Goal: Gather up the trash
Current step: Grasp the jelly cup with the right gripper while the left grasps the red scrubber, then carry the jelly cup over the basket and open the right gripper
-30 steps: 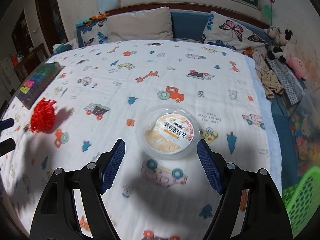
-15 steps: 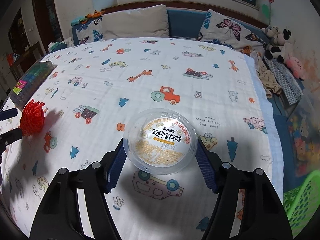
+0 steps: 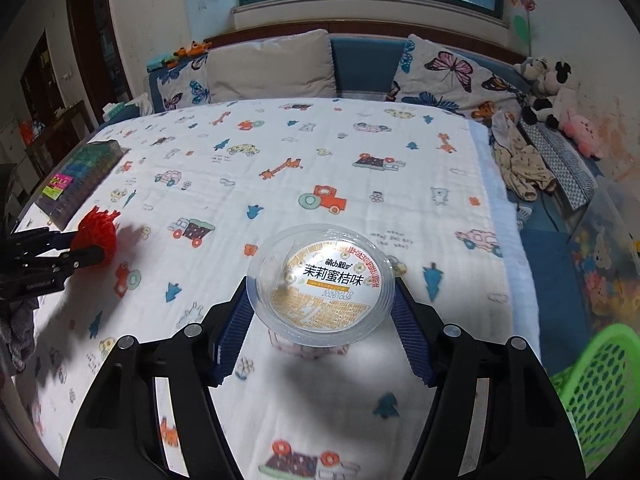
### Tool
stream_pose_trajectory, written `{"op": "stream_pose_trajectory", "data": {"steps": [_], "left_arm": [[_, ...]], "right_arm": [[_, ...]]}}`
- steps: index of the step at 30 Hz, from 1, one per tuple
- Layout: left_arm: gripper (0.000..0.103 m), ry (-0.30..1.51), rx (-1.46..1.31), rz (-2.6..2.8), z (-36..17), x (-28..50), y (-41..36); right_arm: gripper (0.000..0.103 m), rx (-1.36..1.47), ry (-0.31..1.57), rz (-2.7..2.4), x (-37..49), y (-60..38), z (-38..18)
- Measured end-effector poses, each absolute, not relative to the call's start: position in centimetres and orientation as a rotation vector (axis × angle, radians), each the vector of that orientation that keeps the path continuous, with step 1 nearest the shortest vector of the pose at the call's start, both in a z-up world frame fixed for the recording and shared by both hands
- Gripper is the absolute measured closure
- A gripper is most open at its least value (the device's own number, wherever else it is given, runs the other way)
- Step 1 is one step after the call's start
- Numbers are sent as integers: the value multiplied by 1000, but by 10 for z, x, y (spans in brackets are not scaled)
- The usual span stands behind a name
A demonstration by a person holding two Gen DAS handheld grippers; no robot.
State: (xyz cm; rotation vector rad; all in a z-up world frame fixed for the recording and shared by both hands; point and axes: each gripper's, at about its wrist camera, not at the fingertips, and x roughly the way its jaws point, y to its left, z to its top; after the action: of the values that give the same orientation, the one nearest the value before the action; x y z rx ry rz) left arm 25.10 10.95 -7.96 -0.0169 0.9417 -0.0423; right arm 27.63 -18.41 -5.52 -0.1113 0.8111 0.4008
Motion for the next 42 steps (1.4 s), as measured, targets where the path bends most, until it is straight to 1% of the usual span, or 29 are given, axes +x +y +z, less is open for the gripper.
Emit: {"op": "stream_pose_trajectory", "data": {"steps": [1, 4, 10, 18, 26, 36, 42], "left_arm": [[63, 939, -16, -43, -78, 250, 108], [70, 926, -13, -48, -73, 245, 104], [74, 896, -34, -79, -59, 228, 92], [75, 852, -18, -178, -37, 205, 45], [75, 815, 23, -312, -18, 195, -25], [75, 797, 92, -440, -5, 191, -105], [75, 790, 128, -486, 1, 192, -137]], "right_arm": [[36, -106, 810, 399, 273, -187, -54], [36, -83, 797, 394, 262, -198, -48], [36, -53, 772, 372, 235, -221, -38], [36, -20, 751, 302, 202, -269, -28], [36, 28, 755, 173, 181, -338, -27], [36, 106, 800, 22, 176, -420, -43], [35, 147, 822, -15, 177, -446, -55]]}}
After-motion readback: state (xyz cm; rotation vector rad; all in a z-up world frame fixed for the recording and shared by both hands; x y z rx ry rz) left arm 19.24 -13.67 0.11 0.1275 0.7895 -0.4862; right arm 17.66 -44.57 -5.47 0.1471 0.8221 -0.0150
